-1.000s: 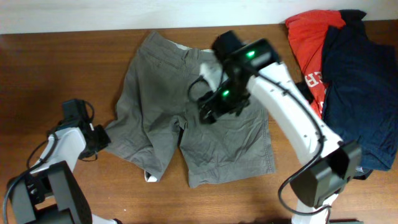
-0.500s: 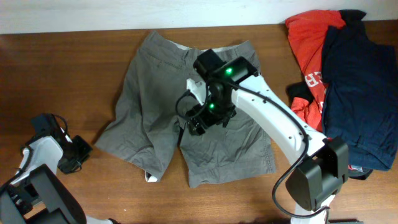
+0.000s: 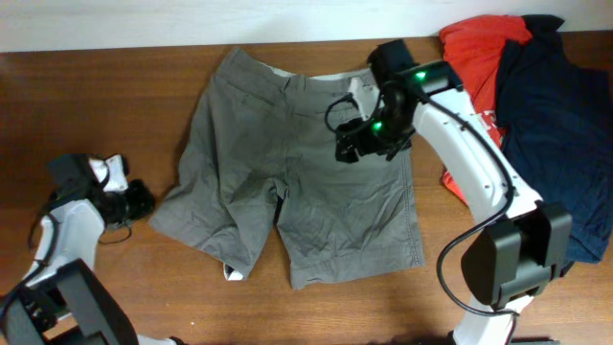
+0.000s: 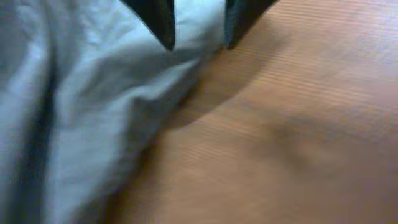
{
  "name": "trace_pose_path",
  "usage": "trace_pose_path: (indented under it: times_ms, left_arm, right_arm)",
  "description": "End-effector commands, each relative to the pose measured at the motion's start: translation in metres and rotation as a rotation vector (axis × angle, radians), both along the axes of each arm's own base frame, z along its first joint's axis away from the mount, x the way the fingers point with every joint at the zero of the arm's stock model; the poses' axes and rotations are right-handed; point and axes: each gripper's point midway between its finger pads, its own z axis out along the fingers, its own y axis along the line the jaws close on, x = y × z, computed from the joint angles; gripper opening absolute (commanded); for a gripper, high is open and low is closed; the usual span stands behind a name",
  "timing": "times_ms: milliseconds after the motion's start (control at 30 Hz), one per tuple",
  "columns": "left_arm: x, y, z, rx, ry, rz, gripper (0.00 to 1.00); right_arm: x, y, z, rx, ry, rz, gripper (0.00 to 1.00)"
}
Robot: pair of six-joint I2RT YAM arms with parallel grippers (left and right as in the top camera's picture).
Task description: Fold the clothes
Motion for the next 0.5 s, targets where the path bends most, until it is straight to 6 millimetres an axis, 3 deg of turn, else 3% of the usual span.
trace_pose_path:
  times_ms: [0, 67, 167, 333, 367, 467]
  left_arm:
    - [0.018, -0.027, 0.014, 0.036, -0.083, -0.185, 0.37]
    - [0.023, -0.037, 0.015, 0.044, -0.099, -0.218, 0.55]
    - [0.029, -0.042, 0.013, 0.074, -0.111, -0.251, 0.68]
    - [0.017, -0.015, -0.02, 0.21, 0.036, -0.193, 0.73]
    - [0.009, -0.012, -0.032, 0.21, 0.088, -0.188, 0.73]
    - [-0.002, -0.012, -0.044, 0.197, 0.153, -0.189, 0.72]
  right_arm:
    - [0.004, -0.009, -0.002, -0.008, -0.002, -0.023, 0.86]
    - [0.005, -0.011, -0.002, -0.008, -0.001, -0.028, 0.86]
    - [0.005, -0.011, -0.002, -0.008, -0.006, -0.019, 0.87]
    - [0.005, -0.011, -0.002, -0.009, -0.008, -0.014, 0.87]
    - [0.005, -0.011, -0.002, -0.009, -0.009, -0.011, 0.87]
    - [0.006, -0.011, -0.001, -0.009, -0.015, -0.004, 0.87]
